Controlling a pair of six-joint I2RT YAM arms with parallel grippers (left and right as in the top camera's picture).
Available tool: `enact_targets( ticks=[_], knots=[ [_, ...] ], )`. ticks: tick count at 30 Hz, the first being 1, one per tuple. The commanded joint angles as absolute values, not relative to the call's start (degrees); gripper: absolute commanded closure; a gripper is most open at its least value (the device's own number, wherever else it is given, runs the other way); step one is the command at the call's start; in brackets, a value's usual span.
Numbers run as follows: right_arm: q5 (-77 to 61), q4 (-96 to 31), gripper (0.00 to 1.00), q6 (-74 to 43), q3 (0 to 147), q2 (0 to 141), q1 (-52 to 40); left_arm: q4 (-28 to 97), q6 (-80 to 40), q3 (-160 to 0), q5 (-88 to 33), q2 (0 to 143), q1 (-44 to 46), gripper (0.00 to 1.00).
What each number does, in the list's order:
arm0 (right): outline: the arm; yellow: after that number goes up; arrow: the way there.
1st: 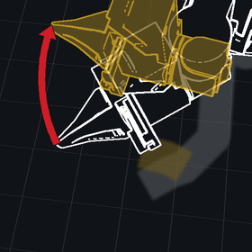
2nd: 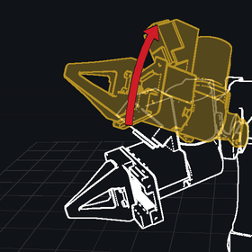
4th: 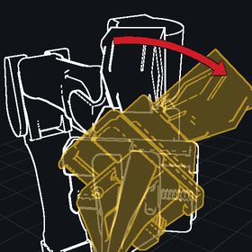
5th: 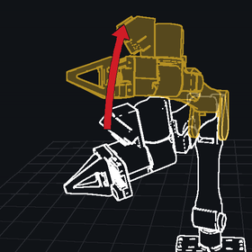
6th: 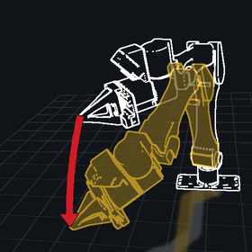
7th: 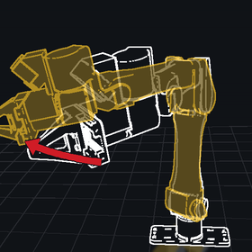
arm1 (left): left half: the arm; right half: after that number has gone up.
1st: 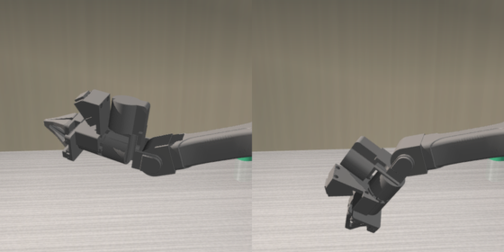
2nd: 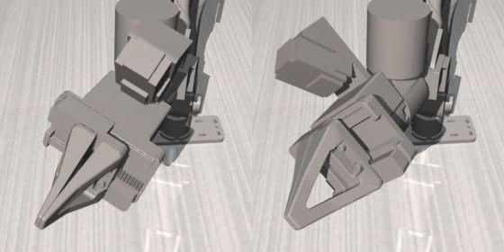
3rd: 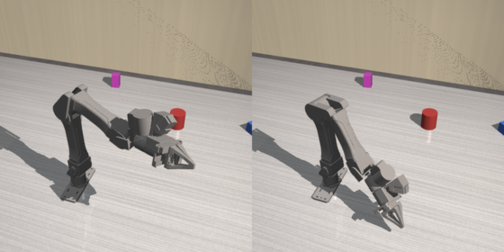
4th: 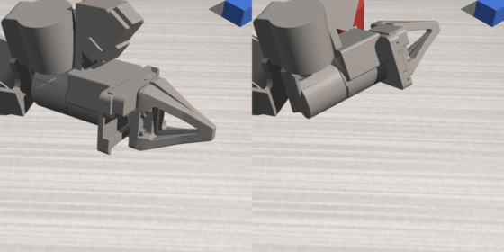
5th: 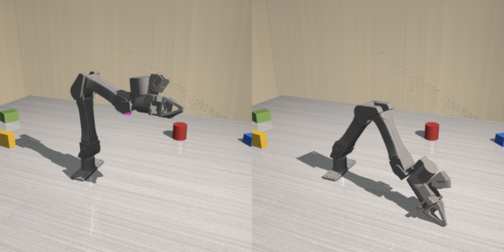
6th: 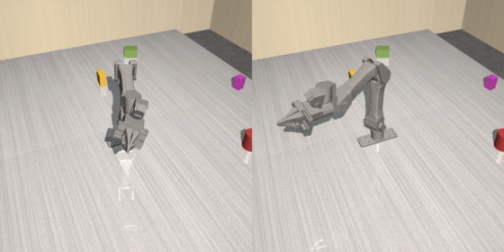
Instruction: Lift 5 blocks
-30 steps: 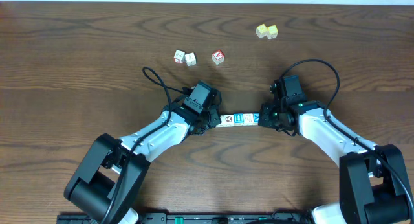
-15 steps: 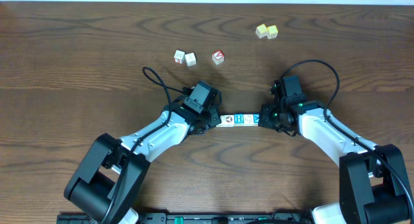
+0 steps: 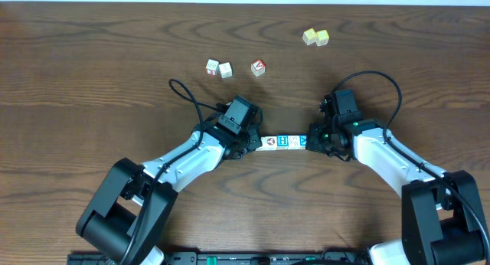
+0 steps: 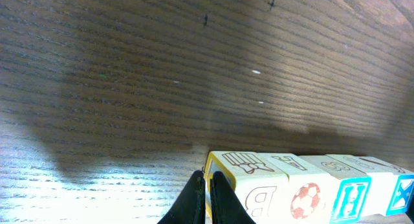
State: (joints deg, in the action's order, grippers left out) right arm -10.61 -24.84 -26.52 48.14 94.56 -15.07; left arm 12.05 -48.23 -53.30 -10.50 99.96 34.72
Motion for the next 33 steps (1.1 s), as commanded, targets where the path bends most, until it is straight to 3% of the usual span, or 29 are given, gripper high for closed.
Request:
enact_targets(
  ticks=[1,33],
  knots=[
    [-21.10,-24.43,0.99,-27.18,48.95,94.96,-17.02,11.55,-48.75,-55.35,-17.19,100.01,37.47,0.93],
    [-16.71,-27.07,0.99,-27.66,49.10,94.94,-16.67,14.52,-48.56,-55.35,-10.59,100.01,37.47,0.93]
  ],
)
